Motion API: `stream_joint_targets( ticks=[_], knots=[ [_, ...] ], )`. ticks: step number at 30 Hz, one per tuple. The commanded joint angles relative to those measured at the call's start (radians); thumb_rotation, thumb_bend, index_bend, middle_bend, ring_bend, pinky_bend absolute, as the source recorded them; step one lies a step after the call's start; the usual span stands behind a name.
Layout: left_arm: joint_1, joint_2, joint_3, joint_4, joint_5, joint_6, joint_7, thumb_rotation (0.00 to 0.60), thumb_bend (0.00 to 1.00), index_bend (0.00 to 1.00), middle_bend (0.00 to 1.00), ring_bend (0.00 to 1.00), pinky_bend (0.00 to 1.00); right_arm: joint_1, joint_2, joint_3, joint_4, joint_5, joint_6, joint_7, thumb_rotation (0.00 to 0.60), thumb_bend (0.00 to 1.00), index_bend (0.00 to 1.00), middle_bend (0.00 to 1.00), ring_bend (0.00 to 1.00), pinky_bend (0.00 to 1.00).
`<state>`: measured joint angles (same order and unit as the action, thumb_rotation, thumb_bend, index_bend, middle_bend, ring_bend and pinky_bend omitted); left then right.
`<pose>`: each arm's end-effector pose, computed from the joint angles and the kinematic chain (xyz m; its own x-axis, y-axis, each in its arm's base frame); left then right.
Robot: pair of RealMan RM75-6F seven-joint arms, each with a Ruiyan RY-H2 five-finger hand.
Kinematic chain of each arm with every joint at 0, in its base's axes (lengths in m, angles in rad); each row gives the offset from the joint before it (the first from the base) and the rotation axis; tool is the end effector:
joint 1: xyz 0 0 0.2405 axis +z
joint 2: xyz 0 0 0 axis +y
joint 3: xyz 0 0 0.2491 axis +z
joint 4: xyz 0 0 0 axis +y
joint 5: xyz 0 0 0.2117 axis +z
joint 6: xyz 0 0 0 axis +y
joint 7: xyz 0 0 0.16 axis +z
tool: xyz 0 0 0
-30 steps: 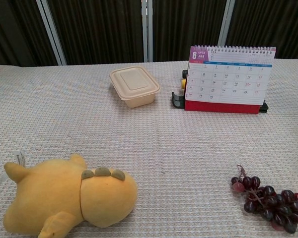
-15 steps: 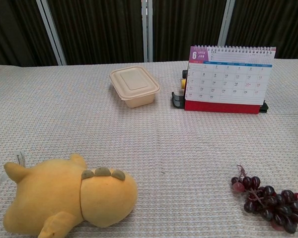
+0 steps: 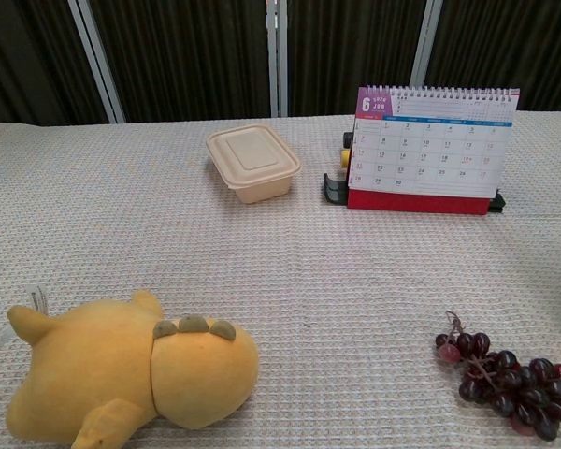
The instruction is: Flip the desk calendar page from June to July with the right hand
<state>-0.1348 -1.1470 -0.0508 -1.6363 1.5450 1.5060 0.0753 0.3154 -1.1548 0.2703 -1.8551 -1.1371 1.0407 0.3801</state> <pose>-0.2796 0.2102 0.1441 0.4170 -0.0407 0.9080 0.9024 -0.1009 -0.4189 -0.2288 -0.2851 0.0992 -0.3547 -0.2156 0.9098 -0.9344 0.1168 -0.3366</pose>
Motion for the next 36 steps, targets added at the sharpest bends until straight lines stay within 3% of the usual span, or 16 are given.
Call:
stream_joint_targets(
  ticks=[1,8,17,36],
  knots=[
    [0.000,0.001,0.000,0.001,0.002,0.001,-0.003,0.600,0.06,0.00,0.00,0.00,0.00,0.119,0.071,0.115,-0.044,0.246,-0.328,0.254,0.600,0.28,0.02,0.64,0.63,0.56],
    [-0.001,0.003,-0.003,0.003,-0.004,-0.002,-0.016,0.600,0.06,0.00,0.00,0.00,0.00,0.185,0.027,0.138,0.063,0.356,-0.489,0.354,0.600,0.28,0.01,0.64,0.64,0.56],
    [0.003,0.008,-0.002,0.000,0.004,0.009,-0.023,0.600,0.06,0.00,0.00,0.00,0.00,0.258,-0.070,0.098,0.237,0.462,-0.597,0.361,0.600,0.28,0.00,0.64,0.64,0.56],
    [-0.003,0.002,-0.001,0.005,0.005,-0.001,-0.017,0.600,0.06,0.00,0.00,0.00,0.00,0.282,-0.142,0.084,0.343,0.541,-0.606,0.333,0.600,0.28,0.00,0.63,0.64,0.55]
  ],
)
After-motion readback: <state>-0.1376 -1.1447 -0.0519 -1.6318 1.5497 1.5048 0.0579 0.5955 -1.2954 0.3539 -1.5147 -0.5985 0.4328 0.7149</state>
